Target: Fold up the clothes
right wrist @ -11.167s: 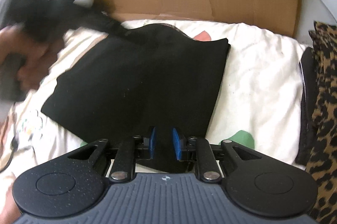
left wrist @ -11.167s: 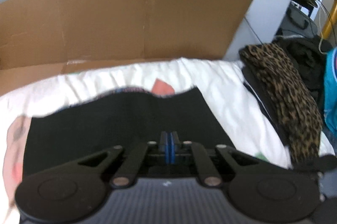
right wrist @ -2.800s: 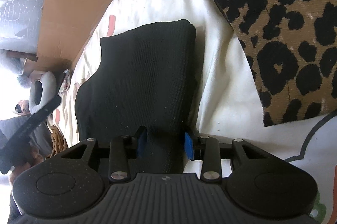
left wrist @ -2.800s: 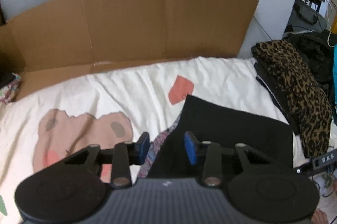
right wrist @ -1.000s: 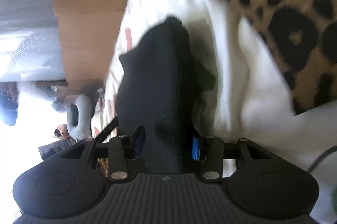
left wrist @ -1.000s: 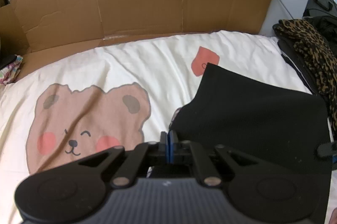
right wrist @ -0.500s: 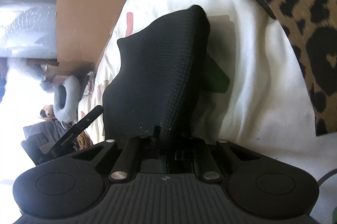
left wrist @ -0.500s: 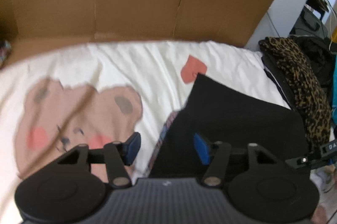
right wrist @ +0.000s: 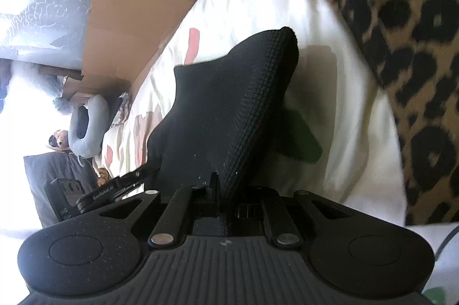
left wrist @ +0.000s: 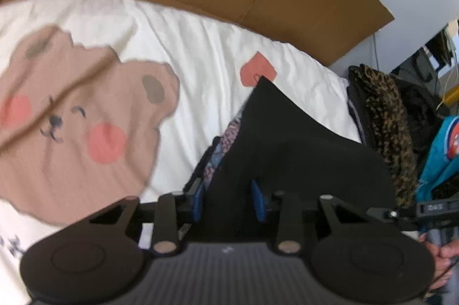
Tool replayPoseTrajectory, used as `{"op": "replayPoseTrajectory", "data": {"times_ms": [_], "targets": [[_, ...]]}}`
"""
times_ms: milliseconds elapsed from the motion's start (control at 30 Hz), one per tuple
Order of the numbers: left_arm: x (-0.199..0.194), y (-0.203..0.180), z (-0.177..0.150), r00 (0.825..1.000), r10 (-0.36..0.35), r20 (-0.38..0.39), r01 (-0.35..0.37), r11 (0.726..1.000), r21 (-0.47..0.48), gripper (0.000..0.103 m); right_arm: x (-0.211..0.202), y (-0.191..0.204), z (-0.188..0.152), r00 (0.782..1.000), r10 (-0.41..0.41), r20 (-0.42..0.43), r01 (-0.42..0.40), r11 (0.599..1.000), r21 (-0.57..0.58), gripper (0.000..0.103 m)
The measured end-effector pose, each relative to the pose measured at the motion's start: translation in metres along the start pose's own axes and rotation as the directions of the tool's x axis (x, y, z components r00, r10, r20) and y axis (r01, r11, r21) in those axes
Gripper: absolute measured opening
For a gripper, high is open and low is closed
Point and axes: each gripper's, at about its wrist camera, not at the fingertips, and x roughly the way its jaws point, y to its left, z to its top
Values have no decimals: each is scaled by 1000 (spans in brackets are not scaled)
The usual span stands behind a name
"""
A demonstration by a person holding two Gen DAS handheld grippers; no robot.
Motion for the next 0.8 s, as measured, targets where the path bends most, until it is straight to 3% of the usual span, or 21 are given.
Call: {"op": "replayPoseTrajectory", "data": {"times_ms": [267,333,400,800], "targets": [[-3,-11,2,999,-26,-42,28,999,43,38,-12,-17,14,1000,-20,12,20,1000,16,7],[-4,-14,4,998,-29,-49,33,997,74,54,-10,-21,14,1000,-16,12,16,999,33,7],[-4,-17,7,998,-40,-55,46,994,100,60,-8,-24,14,1000,-13,8,12,999,47,7],[36,-6,25,991,-95,-95,97,995,16,70,4,-30,13,1000,-5,-3,6,998,70,11]]}}
